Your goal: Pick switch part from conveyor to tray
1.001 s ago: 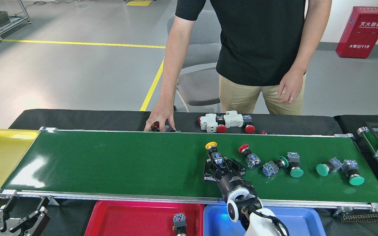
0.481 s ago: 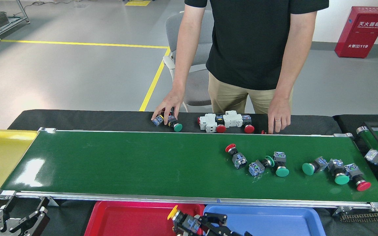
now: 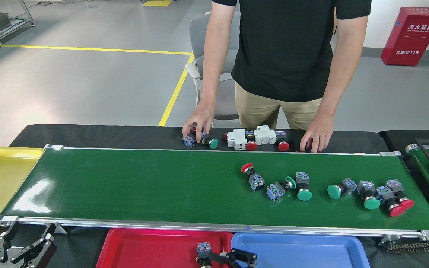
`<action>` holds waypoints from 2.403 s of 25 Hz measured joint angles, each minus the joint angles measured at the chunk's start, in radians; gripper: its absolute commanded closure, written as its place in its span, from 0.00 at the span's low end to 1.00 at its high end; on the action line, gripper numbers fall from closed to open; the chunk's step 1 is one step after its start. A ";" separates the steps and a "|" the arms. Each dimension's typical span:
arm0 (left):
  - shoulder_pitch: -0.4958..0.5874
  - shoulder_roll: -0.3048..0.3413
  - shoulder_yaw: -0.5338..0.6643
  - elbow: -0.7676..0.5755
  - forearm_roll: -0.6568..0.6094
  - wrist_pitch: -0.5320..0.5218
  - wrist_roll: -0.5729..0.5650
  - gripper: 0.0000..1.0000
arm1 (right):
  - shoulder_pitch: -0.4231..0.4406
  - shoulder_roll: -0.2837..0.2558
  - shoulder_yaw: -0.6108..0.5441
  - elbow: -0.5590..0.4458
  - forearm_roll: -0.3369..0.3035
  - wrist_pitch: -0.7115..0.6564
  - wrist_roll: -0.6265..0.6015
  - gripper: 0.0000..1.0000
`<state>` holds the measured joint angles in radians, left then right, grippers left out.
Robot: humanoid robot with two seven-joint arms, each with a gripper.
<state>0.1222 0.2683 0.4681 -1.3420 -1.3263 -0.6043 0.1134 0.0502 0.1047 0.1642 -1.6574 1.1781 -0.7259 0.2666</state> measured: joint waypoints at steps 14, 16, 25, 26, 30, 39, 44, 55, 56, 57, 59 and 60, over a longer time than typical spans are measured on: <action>0.001 -0.003 0.000 -0.007 0.000 0.000 0.000 0.00 | 0.164 -0.018 -0.224 -0.033 0.098 0.558 -0.275 0.02; 0.002 -0.003 0.000 -0.007 0.000 0.000 0.000 0.00 | 0.211 -0.018 -0.224 -0.033 0.110 0.590 -0.330 0.02; 0.001 -0.003 -0.003 -0.007 0.001 -0.019 0.001 0.00 | 0.170 -0.018 -0.191 -0.019 0.166 0.683 -0.363 0.02; 0.000 -0.003 -0.006 -0.008 0.001 -0.020 0.000 0.00 | 0.142 -0.018 -0.167 -0.003 0.179 0.701 -0.350 0.02; -0.001 -0.003 -0.013 -0.009 0.001 -0.023 -0.004 0.00 | 0.020 -0.018 -0.057 0.086 0.197 0.780 -0.302 0.01; -0.039 -0.006 -0.083 -0.017 0.002 -0.072 -0.010 0.00 | -0.145 -0.015 0.103 0.278 0.194 0.939 -0.262 0.01; -0.067 -0.006 -0.121 -0.018 0.002 -0.078 -0.012 0.00 | -0.256 -0.014 0.103 0.397 0.185 0.983 -0.255 0.01; -0.136 -0.024 -0.237 -0.018 0.002 -0.082 -0.026 0.00 | -0.357 0.015 0.110 0.525 0.183 1.003 -0.191 0.67; -0.147 -0.034 -0.250 -0.019 0.002 -0.082 -0.038 0.00 | -0.359 0.015 0.110 0.522 0.183 0.993 -0.182 0.67; -0.156 -0.048 -0.258 -0.022 0.002 -0.078 -0.055 0.00 | -0.359 0.015 0.110 0.518 0.183 0.981 -0.172 0.67; -0.178 -0.089 -0.273 -0.030 -0.006 -0.069 -0.083 0.00 | -0.357 0.014 0.110 0.498 0.178 0.954 -0.156 0.67; -0.191 -0.112 -0.285 -0.034 -0.021 -0.061 -0.101 0.00 | -0.349 0.011 0.110 0.464 0.174 0.938 -0.154 0.66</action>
<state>-0.0692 0.1563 0.1827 -1.3757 -1.3471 -0.6651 0.0122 -0.2989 0.1160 0.2742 -1.1937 1.3524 0.2123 0.1126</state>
